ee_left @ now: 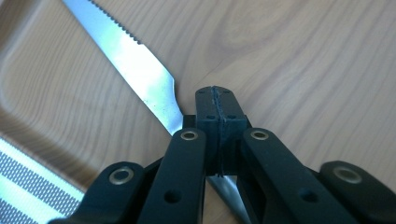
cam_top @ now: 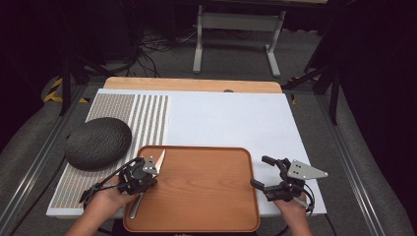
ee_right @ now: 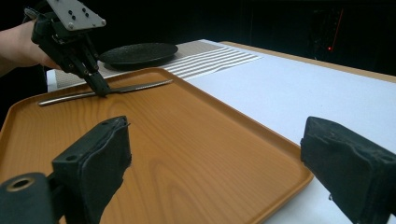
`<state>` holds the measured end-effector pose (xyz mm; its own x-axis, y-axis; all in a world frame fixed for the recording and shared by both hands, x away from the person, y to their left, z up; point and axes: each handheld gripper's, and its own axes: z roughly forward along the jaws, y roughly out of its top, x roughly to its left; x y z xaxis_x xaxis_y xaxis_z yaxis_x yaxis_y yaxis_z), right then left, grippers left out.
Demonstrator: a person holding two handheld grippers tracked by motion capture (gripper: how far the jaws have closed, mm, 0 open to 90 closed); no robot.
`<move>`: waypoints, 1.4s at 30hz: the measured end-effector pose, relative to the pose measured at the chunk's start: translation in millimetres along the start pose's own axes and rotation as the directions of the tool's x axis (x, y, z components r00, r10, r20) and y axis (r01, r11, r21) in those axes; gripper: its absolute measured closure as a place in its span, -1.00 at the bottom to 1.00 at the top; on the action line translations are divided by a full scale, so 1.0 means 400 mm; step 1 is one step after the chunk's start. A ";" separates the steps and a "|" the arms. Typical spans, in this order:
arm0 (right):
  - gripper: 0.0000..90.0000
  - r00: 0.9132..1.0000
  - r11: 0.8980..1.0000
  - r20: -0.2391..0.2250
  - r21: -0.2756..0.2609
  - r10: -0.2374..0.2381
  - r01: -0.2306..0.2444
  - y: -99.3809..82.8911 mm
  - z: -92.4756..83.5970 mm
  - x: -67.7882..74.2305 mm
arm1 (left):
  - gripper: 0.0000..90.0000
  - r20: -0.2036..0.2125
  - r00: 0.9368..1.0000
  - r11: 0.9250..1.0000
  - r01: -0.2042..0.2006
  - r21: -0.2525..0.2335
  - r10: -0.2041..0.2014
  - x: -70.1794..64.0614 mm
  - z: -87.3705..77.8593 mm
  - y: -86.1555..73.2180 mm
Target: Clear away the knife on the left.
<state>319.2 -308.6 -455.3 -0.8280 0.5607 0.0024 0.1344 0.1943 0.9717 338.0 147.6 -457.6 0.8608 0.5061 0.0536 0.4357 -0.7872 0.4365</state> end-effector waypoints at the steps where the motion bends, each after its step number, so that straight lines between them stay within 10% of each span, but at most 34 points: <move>1: -0.80 1.000 1.000 0.001 0.002 0.000 0.000 0.000 -0.001 0.000 | 1.00 0.001 1.000 1.000 0.003 0.002 -0.003 0.004 -0.001 -0.002; 37: -0.80 1.000 1.000 -0.001 0.006 -0.007 0.007 0.001 -0.002 0.001 | 1.00 0.002 0.995 0.995 0.097 0.016 -0.097 0.029 -0.021 -0.052; 42: -0.80 1.000 1.000 -0.001 0.003 -0.006 0.006 0.001 -0.002 0.001 | 0.71 0.039 0.997 0.996 0.063 -0.059 -0.061 0.029 -0.037 -0.050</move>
<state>318.4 -308.7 -454.6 -0.8294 0.5586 -0.0036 0.1309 0.2005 0.9709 335.4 174.5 -452.4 0.8424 0.5388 -0.0083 0.4727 -0.7315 0.4913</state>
